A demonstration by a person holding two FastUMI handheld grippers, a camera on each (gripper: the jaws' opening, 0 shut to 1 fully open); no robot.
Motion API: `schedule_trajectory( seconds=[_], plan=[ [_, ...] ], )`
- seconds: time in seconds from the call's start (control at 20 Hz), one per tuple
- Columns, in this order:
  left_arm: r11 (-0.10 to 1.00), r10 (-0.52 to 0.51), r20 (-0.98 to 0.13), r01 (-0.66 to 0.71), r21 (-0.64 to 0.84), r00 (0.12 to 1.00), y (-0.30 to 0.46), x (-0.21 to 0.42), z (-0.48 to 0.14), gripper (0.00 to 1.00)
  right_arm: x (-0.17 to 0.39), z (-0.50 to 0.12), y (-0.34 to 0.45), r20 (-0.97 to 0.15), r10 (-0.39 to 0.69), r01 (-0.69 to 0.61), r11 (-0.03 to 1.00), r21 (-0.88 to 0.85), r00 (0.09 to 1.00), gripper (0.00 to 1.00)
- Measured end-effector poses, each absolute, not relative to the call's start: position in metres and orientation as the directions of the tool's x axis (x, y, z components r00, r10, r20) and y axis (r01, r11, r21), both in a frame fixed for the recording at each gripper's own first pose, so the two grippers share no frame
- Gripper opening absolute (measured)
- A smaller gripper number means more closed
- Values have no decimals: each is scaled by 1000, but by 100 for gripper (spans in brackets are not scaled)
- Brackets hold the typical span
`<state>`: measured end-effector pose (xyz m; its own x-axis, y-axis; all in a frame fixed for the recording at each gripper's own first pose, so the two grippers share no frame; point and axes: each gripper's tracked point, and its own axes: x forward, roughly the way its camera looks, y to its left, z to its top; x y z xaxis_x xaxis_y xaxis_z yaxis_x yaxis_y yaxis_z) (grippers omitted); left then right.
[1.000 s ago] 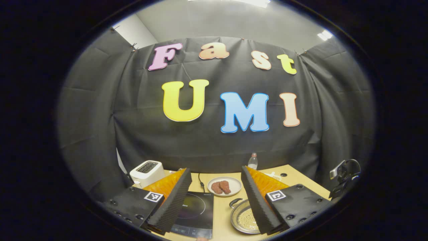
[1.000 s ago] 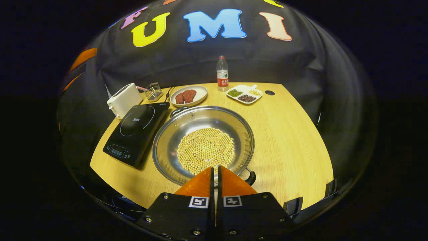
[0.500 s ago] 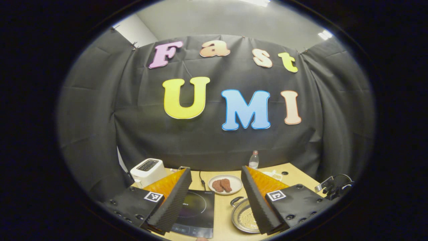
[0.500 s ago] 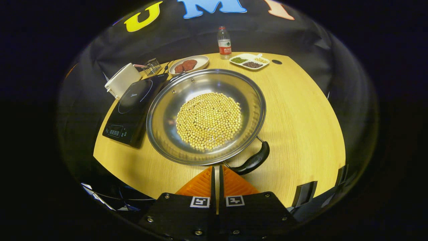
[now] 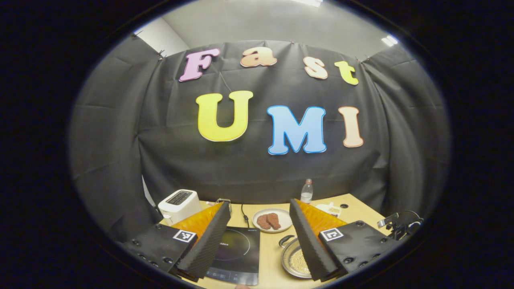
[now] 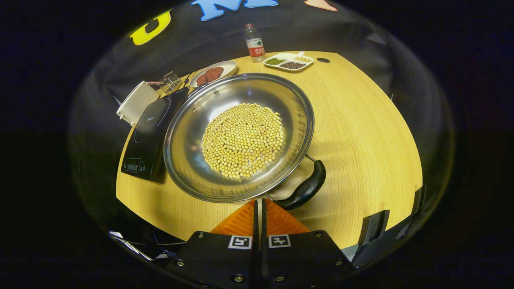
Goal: First push the handle of the pot to place it horizontally, then grasp the pot with both hands and set it on the induction cooktop.
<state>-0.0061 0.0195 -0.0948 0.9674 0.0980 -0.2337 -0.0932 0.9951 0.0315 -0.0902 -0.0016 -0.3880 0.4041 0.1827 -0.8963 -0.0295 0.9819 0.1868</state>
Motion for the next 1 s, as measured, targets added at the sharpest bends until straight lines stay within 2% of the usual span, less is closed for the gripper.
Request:
schedule_trajectory(
  seconds=[0.65, 1.0],
  plan=[
    [993, 114, -247, -111, 26, 962, 4, 5, -101, 98, -57, -395, -66, -919, 66, 28, 996, 83, 389, 1],
    [993, 119, -257, -116, 29, 959, -6, 14, -107, 96, -40, -396, -94, -924, 43, 90, 992, 83, 380, 2]
  ],
)
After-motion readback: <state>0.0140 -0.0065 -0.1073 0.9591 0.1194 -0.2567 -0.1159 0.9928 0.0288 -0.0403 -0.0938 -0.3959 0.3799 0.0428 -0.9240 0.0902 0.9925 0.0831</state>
